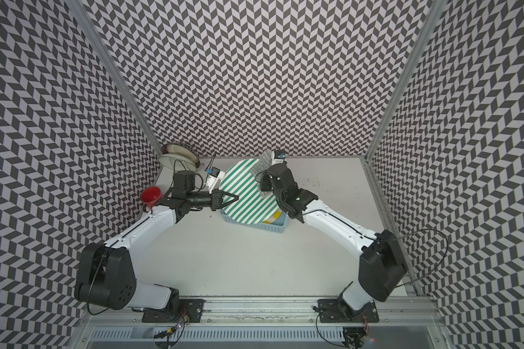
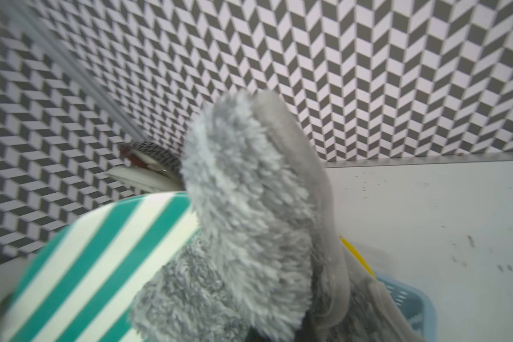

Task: Wipe the wet plate dry
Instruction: Wipe the plate with towel.

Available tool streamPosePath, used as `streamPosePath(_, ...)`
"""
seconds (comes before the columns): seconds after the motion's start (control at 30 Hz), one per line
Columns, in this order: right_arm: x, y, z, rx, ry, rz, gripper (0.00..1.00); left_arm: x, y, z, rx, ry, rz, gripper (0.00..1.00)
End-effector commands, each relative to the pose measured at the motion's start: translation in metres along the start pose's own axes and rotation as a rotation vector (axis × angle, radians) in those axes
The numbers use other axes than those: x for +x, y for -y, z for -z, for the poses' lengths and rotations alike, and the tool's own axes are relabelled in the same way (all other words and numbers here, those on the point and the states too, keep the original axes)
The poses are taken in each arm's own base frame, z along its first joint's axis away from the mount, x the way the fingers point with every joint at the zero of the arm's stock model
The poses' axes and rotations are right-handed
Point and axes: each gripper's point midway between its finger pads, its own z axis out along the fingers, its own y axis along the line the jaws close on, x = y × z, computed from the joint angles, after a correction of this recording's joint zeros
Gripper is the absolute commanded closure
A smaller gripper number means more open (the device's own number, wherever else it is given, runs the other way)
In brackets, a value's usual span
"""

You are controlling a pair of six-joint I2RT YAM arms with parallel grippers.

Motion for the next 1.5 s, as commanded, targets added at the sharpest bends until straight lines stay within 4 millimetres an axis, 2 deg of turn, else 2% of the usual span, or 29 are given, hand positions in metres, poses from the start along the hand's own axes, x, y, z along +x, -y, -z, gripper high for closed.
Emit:
streamPosePath(0.0,0.008,-0.069,-0.001,-0.201,-0.018,0.060,1.00,-0.016,0.031,0.003,0.110,0.039,-0.140,1.00)
streamPosePath(0.07,0.014,-0.094,0.001,-0.246,-0.029,0.077,1.00,-0.016,0.030,0.003,0.107,0.039,-0.138,1.00)
streamPosePath(0.17,0.028,-0.117,-0.001,-0.287,-0.057,0.095,1.00,-0.016,0.030,0.003,0.108,0.038,-0.135,1.00)
streamPosePath(0.23,0.034,-0.124,-0.002,-0.313,-0.074,0.087,1.00,-0.016,0.030,0.003,0.107,0.039,-0.136,1.00)
streamPosePath(0.33,0.037,-0.118,-0.003,-0.287,-0.077,0.069,1.00,-0.016,0.031,0.003,0.108,0.039,-0.137,1.00)
streamPosePath(0.47,0.034,-0.082,-0.004,-0.149,-0.040,0.035,1.00,-0.017,0.031,0.004,0.108,0.041,-0.138,1.00)
streamPosePath(0.57,0.030,-0.041,-0.005,-0.050,-0.032,-0.018,1.00,-0.017,0.032,0.004,0.109,0.041,-0.139,1.00)
streamPosePath(0.67,0.031,0.010,-0.006,0.037,-0.050,-0.091,1.00,-0.018,0.033,0.005,0.111,0.043,-0.143,1.00)
streamPosePath(0.8,0.031,0.062,0.000,0.090,-0.068,-0.158,1.00,-0.018,0.034,0.005,0.113,0.044,-0.146,1.00)
streamPosePath(0.87,0.031,0.081,0.006,0.125,-0.057,-0.163,1.00,-0.018,0.034,0.005,0.112,0.044,-0.146,1.00)
streamPosePath(0.93,0.033,0.087,0.009,0.131,-0.055,-0.150,1.00,-0.018,0.034,0.005,0.112,0.045,-0.146,1.00)
streamPosePath(1.03,0.043,0.079,0.008,0.075,-0.092,-0.133,1.00,-0.018,0.034,0.005,0.112,0.045,-0.146,1.00)
streamPosePath(1.17,0.057,0.051,0.007,-0.020,-0.127,-0.114,1.00,-0.018,0.034,0.005,0.108,0.045,-0.147,1.00)
streamPosePath(1.23,0.062,0.026,0.009,-0.068,-0.125,-0.073,1.00,-0.017,0.033,0.005,0.109,0.044,-0.144,1.00)
streamPosePath(1.3,0.065,-0.007,0.012,-0.126,-0.121,-0.011,1.00,-0.017,0.032,0.004,0.107,0.043,-0.142,1.00)
streamPosePath(1.47,0.076,-0.067,0.011,-0.218,-0.139,0.062,1.00,-0.016,0.032,0.004,0.108,0.043,-0.141,1.00)
